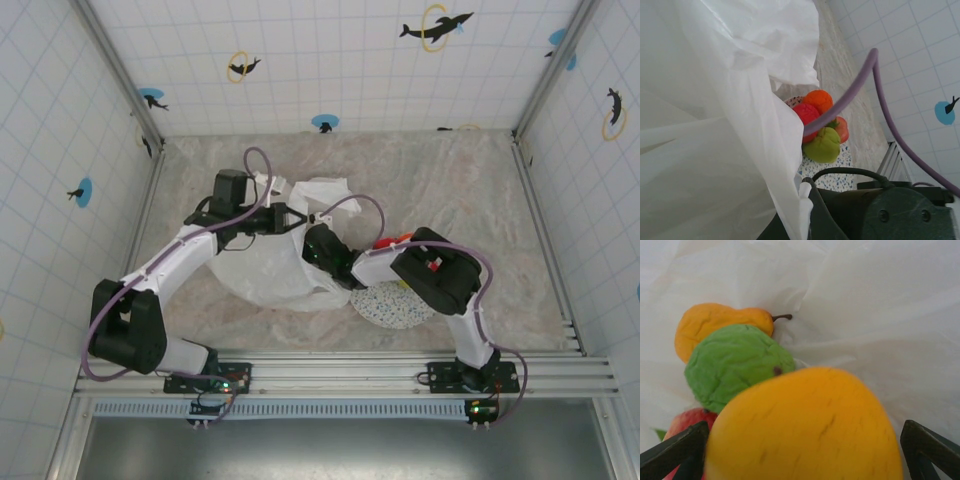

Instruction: Place the fruits into the plastic bag

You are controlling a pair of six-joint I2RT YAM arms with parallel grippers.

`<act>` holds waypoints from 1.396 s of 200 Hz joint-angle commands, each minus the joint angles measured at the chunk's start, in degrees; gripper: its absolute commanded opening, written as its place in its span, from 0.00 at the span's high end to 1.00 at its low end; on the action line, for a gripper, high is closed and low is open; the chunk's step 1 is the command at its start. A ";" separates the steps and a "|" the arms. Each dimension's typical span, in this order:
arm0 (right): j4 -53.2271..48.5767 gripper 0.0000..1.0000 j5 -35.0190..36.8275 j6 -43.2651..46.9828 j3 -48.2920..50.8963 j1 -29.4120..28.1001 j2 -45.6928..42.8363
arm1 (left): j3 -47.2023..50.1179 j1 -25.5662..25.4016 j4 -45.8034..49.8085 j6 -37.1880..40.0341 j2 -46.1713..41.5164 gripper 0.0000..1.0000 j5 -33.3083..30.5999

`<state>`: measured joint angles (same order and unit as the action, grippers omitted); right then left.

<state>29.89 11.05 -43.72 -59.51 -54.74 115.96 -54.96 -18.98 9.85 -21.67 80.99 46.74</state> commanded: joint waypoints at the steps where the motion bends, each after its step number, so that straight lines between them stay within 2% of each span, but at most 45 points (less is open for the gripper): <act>1: -3.97 0.00 -1.74 5.30 2.37 0.23 -6.36 | -0.14 0.77 0.82 0.72 -1.01 1.00 -0.84; 79: -15.60 0.01 -4.94 16.60 10.14 2.06 -19.15 | 0.42 1.49 1.84 1.59 -1.26 1.00 -1.03; 123: -19.23 0.09 -9.77 23.96 13.58 3.60 -23.73 | 0.20 1.70 2.50 1.93 -0.83 1.00 -1.35; 146: -23.29 0.15 -11.49 27.96 11.77 3.74 -24.67 | -0.13 1.84 3.65 2.50 -0.34 1.00 -2.98; 185: -28.87 0.18 -7.00 30.01 6.53 2.26 -26.88 | -0.50 2.96 3.95 2.39 -0.22 1.00 -2.57; 216: -37.39 0.23 5.21 27.21 3.19 1.90 -27.62 | -0.50 3.59 3.69 1.75 -0.03 1.00 -1.59; 229: -38.98 0.23 6.72 26.93 2.85 1.78 -27.72 | -0.22 3.60 3.32 1.49 -0.04 1.00 -1.67; 237: -39.01 0.23 4.83 27.34 2.62 1.75 -27.71 | 0.09 3.60 2.94 1.13 0.04 1.00 -1.62; 263: -35.58 0.20 -10.20 34.96 2.56 0.51 -28.16 | 0.10 3.60 2.82 0.62 0.88 1.00 -1.54; 279: -36.08 0.19 -11.99 36.46 2.25 0.27 -28.33 | 0.11 3.60 2.87 0.16 1.43 1.00 -1.39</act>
<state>-5.06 6.55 -12.34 -55.24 -53.49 89.38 -54.96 -15.75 13.17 -21.06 81.21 44.51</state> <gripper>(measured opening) 0.804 0.041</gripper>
